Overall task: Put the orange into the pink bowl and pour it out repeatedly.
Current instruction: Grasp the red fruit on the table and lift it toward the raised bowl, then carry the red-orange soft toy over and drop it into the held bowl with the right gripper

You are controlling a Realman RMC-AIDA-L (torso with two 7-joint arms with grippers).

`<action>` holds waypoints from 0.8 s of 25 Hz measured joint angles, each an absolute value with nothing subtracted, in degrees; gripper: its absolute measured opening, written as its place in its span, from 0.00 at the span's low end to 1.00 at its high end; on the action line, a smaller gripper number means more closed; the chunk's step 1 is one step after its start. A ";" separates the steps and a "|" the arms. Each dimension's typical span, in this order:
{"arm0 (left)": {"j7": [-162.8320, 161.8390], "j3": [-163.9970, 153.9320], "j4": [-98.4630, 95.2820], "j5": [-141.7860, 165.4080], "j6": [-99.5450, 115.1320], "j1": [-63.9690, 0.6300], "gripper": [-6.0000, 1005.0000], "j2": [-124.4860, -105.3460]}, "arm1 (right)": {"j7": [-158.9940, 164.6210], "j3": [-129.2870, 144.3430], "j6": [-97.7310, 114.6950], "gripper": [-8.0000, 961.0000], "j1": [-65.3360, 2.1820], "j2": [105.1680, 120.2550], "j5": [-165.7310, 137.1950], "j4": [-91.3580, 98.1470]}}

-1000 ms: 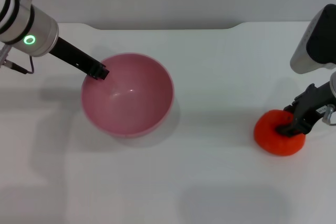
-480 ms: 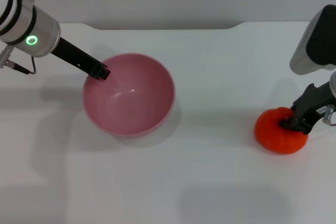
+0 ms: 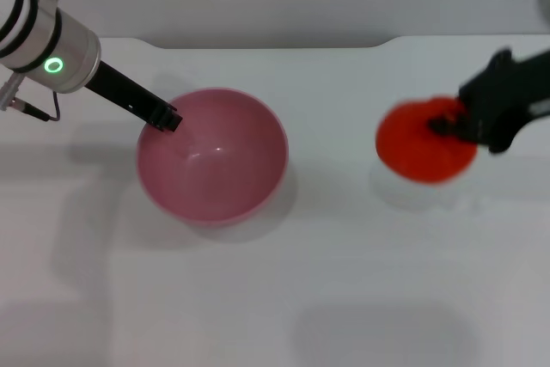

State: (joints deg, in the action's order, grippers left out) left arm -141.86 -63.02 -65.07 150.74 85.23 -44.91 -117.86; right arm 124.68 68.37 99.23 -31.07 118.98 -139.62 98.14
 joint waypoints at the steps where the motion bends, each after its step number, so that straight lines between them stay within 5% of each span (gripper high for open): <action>1: -141.86 -63.02 -65.05 150.75 85.27 -44.92 0.05 -117.86 | 124.93 67.47 100.63 0.13 -31.27 118.99 -138.27 101.41; 9: -141.89 -63.62 -64.90 150.72 85.74 -44.59 0.05 -117.88 | 126.03 62.83 102.79 0.09 -32.14 119.01 -128.33 115.94; 20: -142.65 -65.60 -64.08 150.29 85.95 -44.91 0.05 -118.32 | 120.96 72.16 90.40 0.08 -31.64 119.19 -122.17 102.97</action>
